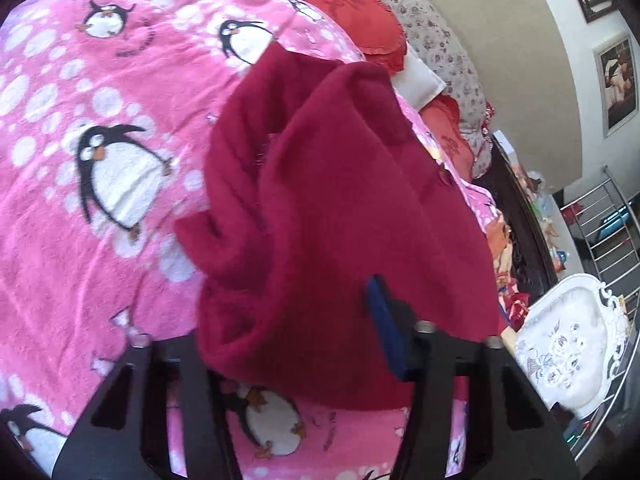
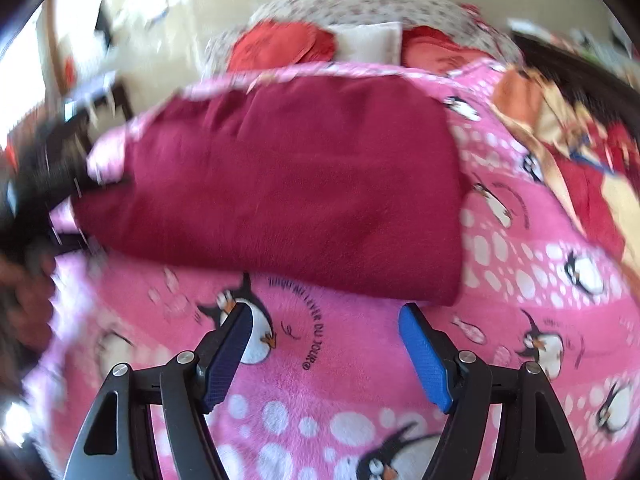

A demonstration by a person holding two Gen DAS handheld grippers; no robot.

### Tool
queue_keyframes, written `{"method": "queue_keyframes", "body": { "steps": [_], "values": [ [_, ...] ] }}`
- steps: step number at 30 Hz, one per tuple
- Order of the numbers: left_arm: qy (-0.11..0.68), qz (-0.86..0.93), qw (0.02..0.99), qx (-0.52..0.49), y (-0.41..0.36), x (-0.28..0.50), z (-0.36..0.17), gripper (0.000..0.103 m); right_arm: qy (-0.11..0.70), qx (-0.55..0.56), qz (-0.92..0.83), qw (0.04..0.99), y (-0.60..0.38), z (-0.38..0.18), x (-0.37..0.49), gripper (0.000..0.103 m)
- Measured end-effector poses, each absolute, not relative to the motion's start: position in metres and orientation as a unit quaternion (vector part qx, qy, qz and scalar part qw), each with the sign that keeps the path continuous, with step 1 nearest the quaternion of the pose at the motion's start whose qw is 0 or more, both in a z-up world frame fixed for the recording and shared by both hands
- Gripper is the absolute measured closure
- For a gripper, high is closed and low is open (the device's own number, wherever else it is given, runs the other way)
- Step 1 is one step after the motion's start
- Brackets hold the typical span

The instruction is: Fold small clothes

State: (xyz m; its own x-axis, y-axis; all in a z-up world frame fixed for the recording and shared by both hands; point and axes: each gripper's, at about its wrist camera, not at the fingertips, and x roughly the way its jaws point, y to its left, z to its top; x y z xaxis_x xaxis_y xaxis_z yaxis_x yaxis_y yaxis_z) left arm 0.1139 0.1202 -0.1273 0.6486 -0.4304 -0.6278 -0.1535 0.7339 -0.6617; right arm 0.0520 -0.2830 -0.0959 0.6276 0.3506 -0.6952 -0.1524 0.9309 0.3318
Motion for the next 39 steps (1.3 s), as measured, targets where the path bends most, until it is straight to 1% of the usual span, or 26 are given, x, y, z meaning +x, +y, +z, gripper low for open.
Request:
{"method": "queue_keyframes", "body": {
  "steps": [2, 3, 4, 5, 6, 7, 8, 9, 10, 12, 13, 14, 17, 19, 20, 21, 22, 23, 25, 29, 35, 37, 38, 39],
  "values": [
    [0.413, -0.086, 0.83, -0.365, 0.126, 0.111, -0.132, 0.072, 0.399, 0.228, 0.143, 0.877, -0.316, -0.096, 0.051, 0.03],
    [0.413, -0.086, 0.829, -0.366, 0.128, 0.11, -0.132, 0.072, 0.402, 0.246, 0.137, 0.871, -0.324, -0.098, 0.053, 0.03],
    [0.414, -0.086, 0.83, -0.363, 0.124, 0.109, -0.13, 0.072, 0.408, 0.268, 0.142, 0.861, -0.331, -0.102, 0.057, 0.031],
    [0.414, -0.084, 0.833, -0.357, 0.121, 0.109, -0.127, 0.072, 0.408, 0.279, 0.153, 0.856, -0.333, -0.103, 0.06, 0.038],
    [0.414, -0.083, 0.836, -0.35, 0.118, 0.11, -0.124, 0.072, 0.407, 0.292, 0.169, 0.849, -0.334, -0.105, 0.064, 0.043],
    [0.414, -0.082, 0.84, -0.341, 0.115, 0.11, -0.121, 0.072, 0.41, 0.299, 0.176, 0.843, -0.333, -0.107, 0.069, 0.046],
    [0.416, -0.083, 0.842, -0.333, 0.112, 0.112, -0.118, 0.072, 0.422, 0.3, 0.173, 0.838, -0.332, -0.11, 0.074, 0.046],
    [0.421, -0.082, 0.843, -0.324, 0.112, 0.112, -0.116, 0.072, 0.45, 0.309, 0.167, 0.821, -0.33, -0.117, 0.079, 0.046],
    [0.425, -0.083, 0.842, -0.322, 0.11, 0.115, -0.116, 0.072, 0.457, 0.332, 0.171, 0.807, -0.33, -0.122, 0.079, 0.052],
    [0.429, -0.086, 0.842, -0.315, 0.109, 0.118, -0.117, 0.072, 0.454, 0.365, 0.18, 0.793, -0.331, -0.127, 0.075, 0.052],
    [0.431, -0.085, 0.844, -0.308, 0.107, 0.12, -0.117, 0.069, 0.449, 0.373, 0.18, 0.792, -0.332, -0.129, 0.076, 0.052],
    [0.433, -0.084, 0.845, -0.302, 0.106, 0.122, -0.119, 0.068, 0.439, 0.39, 0.18, 0.79, -0.336, -0.133, 0.079, 0.055],
    [0.435, -0.09, 0.841, -0.307, 0.106, 0.124, -0.124, 0.067, 0.407, 0.454, 0.164, 0.776, -0.35, -0.144, 0.087, 0.061],
    [0.435, -0.093, 0.837, -0.317, 0.109, 0.123, -0.125, 0.067, 0.388, 0.489, 0.149, 0.767, -0.355, -0.148, 0.096, 0.062],
    [0.435, -0.094, 0.837, -0.319, 0.109, 0.123, -0.125, 0.067, 0.384, 0.488, 0.144, 0.77, -0.354, -0.146, 0.099, 0.066],
    [0.435, -0.095, 0.837, -0.318, 0.11, 0.123, -0.125, 0.07, 0.383, 0.484, 0.146, 0.773, -0.353, -0.145, 0.102, 0.071],
    [0.434, -0.094, 0.837, -0.319, 0.111, 0.122, -0.124, 0.079, 0.385, 0.473, 0.149, 0.778, -0.35, -0.142, 0.105, 0.084],
    [0.433, -0.097, 0.837, -0.319, 0.111, 0.12, -0.123, 0.084, 0.382, 0.464, 0.148, 0.786, -0.349, -0.137, 0.103, 0.087],
    [0.431, -0.098, 0.839, -0.318, 0.112, 0.116, -0.118, 0.088, 0.375, 0.449, 0.15, 0.797, -0.345, -0.126, 0.097, 0.09],
    [0.426, -0.104, 0.845, -0.307, 0.118, 0.091, -0.101, 0.09, 0.382, 0.416, 0.157, 0.81, -0.336, -0.099, 0.066, 0.092],
    [0.443, -0.121, 0.845, -0.274, 0.111, 0.029, -0.094, 0.089, 0.425, 0.411, 0.148, 0.793, -0.343, -0.099, 0.014, 0.092],
    [0.446, -0.119, 0.858, -0.225, 0.099, 0.016, -0.099, 0.086, 0.434, 0.391, 0.14, 0.8, -0.346, -0.099, 0.003, 0.09],
    [0.443, -0.117, 0.863, -0.214, 0.094, 0.014, -0.102, 0.082, 0.438, 0.381, 0.129, 0.804, -0.349, -0.099, 0.0, 0.089],
    [0.441, -0.109, 0.868, -0.2, 0.091, 0.013, -0.108, 0.08, 0.44, 0.372, 0.108, 0.81, -0.352, -0.097, -0.002, 0.089]
  ]
}}
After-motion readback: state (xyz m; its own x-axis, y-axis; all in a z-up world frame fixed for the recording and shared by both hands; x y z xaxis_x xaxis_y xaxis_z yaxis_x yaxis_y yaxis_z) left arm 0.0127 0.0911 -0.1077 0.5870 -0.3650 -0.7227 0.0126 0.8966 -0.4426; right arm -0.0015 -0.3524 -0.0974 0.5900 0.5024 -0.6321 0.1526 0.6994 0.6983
